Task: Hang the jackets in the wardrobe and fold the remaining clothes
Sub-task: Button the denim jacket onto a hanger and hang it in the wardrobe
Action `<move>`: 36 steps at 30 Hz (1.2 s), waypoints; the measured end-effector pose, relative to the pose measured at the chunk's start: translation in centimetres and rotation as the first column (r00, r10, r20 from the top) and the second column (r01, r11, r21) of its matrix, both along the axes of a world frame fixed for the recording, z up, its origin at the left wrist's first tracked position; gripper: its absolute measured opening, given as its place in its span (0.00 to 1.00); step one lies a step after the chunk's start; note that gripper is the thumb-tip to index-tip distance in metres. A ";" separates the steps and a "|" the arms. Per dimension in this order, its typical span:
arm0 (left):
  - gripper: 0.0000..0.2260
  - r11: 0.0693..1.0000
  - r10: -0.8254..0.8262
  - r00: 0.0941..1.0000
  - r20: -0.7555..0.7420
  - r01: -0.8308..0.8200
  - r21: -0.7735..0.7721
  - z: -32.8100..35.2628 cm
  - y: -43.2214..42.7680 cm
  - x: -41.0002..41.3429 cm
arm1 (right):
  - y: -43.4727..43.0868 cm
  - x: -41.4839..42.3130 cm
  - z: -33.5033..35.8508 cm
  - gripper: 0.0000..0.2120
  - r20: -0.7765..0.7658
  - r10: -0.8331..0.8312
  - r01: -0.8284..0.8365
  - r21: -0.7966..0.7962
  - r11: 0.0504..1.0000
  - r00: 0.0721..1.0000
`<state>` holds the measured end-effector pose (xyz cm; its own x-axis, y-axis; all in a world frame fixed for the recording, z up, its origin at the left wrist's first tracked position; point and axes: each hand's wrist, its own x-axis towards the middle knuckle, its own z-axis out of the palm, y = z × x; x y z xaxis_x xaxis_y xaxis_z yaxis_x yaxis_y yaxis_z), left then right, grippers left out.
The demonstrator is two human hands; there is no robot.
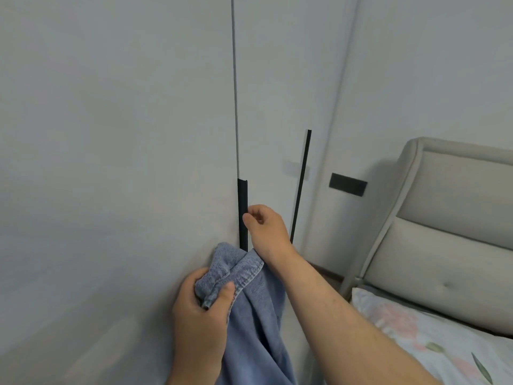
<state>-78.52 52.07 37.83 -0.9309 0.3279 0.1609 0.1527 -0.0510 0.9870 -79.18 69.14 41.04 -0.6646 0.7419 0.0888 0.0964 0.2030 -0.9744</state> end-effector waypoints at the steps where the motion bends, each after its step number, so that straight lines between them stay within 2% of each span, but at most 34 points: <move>1: 0.08 1.000 0.003 1.000 0.009 -0.003 -0.002 -0.1 0.0 -0.1 | 0.0 -0.1 0.0 0.05 -0.001 0.007 -0.007 -0.009 1.000 1.000; 3: 0.10 1.000 0.009 1.000 0.027 -0.009 0.014 -0.2 0.1 -0.1 | 0.0 0.0 0.0 0.02 -0.007 0.023 -0.023 -0.029 0.999 1.000; 7: 0.10 0.999 -0.026 0.999 0.044 0.025 0.026 -0.3 0.5 0.1 | 0.4 1.8 -0.5 0.13 -0.013 -0.015 0.015 -0.006 1.000 1.000; 12: 0.17 0.991 -0.136 0.990 0.045 0.136 0.003 -0.4 2.4 1.0 | 2.8 6.7 -2.1 0.20 0.073 -0.265 0.258 0.098 0.961 0.961; 15: 0.12 0.977 -0.211 0.976 0.050 0.211 -0.012 -0.6 3.9 1.5 | 5.0 10.3 -2.6 0.20 0.010 -0.457 0.451 0.143 0.881 0.890; 18: 0.12 0.971 -0.239 0.970 0.041 0.240 -0.024 -1.1 5.6 2.1 | 7.1 13.6 -3.0 0.19 -0.003 -0.563 0.555 0.174 0.813 0.826; 21: 0.14 0.964 -0.264 0.964 0.030 0.265 -0.033 -1.2 7.3 2.8 | 9.0 15.6 -3.2 0.15 -0.003 -0.605 0.600 0.132 0.789 0.796; 27: 0.09 0.946 -0.322 0.944 0.077 0.324 -0.011 -1.5 9.4 3.1 | 11.7 18.2 -2.8 0.12 -0.043 -0.665 0.665 0.102 0.740 0.746; 36: 0.08 0.948 -0.317 0.942 0.114 0.315 0.031 -1.0 11.5 3.5 | 16.4 20.4 -2.6 0.11 -0.051 -0.714 0.715 0.027 0.698 0.699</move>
<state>-75.06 63.60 36.78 -0.7922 0.6070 0.0634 0.0108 -0.0899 0.9959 -58.76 85.51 38.44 0.0677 0.9875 0.1426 0.1962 0.1269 -0.9723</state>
